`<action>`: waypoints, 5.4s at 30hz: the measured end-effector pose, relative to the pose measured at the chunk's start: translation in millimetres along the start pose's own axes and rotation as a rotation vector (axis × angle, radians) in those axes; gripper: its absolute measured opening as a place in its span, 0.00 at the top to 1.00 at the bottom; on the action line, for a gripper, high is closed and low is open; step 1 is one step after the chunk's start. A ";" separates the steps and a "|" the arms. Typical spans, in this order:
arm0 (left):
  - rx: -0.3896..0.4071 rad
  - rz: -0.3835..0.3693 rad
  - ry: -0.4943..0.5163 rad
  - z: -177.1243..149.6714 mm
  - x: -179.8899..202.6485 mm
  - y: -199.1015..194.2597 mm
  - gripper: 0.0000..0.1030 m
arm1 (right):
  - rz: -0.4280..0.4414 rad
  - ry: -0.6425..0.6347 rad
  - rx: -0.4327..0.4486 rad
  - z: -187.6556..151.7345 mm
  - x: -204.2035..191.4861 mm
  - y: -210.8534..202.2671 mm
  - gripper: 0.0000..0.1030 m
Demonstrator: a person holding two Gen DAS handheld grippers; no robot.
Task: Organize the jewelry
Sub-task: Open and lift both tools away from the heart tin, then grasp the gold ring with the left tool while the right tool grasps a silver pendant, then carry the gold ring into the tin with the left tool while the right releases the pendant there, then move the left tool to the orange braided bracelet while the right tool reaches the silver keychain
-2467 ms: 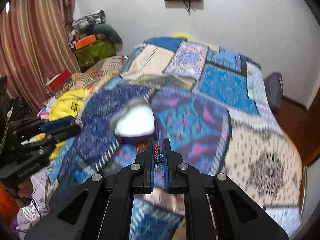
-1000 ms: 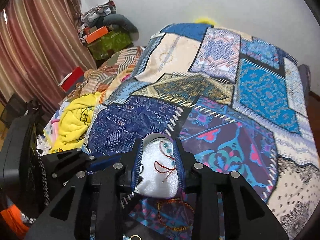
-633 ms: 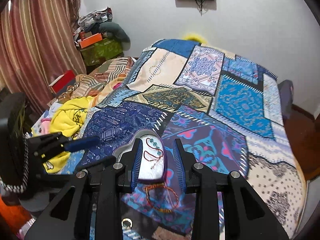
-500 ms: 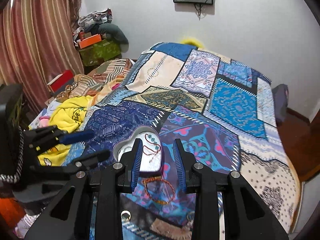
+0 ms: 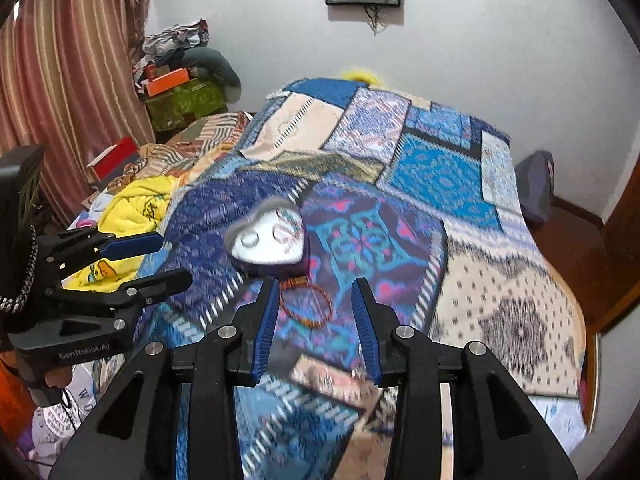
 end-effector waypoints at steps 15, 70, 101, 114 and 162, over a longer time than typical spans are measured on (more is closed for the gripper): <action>-0.172 -0.080 -0.012 -43.6 22.9 55.8 0.49 | -0.029 0.049 -0.170 -67.4 32.3 23.5 0.67; 0.000 -0.021 0.005 -10.4 10.8 10.6 0.80 | 0.021 0.094 -0.005 -21.0 26.0 10.8 0.91; 0.095 -0.010 -0.047 38.6 -63.9 27.4 0.80 | 0.134 0.026 0.094 63.2 -41.7 52.1 0.91; 0.021 -0.061 -0.041 29.3 -65.5 67.9 0.80 | 0.157 -0.032 -0.014 60.8 -53.3 94.3 0.91; -0.014 -0.053 -0.147 -13.7 -6.0 23.3 0.64 | -0.039 0.114 -0.027 -23.3 26.9 3.1 0.67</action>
Point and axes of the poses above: each gripper's, at about its wrist camera, not at the fingertips, and y roughly the way its jaws point, x to its right, z to its top, the point moved 1 cm from there along y, roughly the way its jaws point, and after that the axes turned 14 degrees about -z, right-handed, at the moved point
